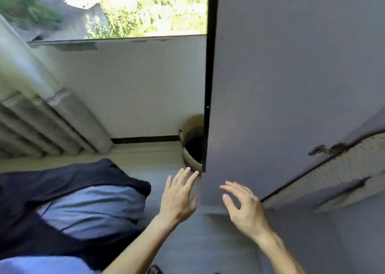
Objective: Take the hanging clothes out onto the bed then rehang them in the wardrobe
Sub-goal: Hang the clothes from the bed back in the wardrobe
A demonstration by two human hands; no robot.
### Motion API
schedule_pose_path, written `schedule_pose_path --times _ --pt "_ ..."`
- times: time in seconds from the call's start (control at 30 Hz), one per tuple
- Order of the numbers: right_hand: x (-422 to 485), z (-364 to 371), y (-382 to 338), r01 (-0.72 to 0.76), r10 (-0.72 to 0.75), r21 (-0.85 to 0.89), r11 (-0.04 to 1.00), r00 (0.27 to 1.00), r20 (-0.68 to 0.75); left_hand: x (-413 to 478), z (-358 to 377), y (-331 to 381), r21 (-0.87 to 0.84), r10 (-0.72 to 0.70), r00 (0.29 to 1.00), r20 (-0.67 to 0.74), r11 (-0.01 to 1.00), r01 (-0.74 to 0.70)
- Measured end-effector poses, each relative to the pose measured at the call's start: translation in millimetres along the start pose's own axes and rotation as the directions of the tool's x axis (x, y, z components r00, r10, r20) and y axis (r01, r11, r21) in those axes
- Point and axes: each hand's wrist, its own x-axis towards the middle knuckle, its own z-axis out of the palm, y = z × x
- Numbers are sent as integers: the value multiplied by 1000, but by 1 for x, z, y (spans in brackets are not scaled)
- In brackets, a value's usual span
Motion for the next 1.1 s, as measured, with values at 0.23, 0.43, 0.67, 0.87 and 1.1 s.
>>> schedule_pose_path --times 0.23,0.43,0.67,0.87,1.1 --pt "1 136 -81 389 -288 -151 909 847 448 -133 -3 -164 32 -606 766 214 788 615" --pt "12 237 -183 618 -386 -171 767 658 647 -245 -2 -277 -25 -814 505 287 521 853" --pt "34 371 -311 737 -402 -150 659 515 757 -321 -16 -423 -75 -873 326 363 321 944" --pt "62 493 -418 805 -400 -117 582 408 821 -360 -41 -547 -155 -910 234 343 191 969" --pt "96 644 -478 813 -309 -160 560 385 870 -379 -50 -687 -293 -931 165 325 67 954"
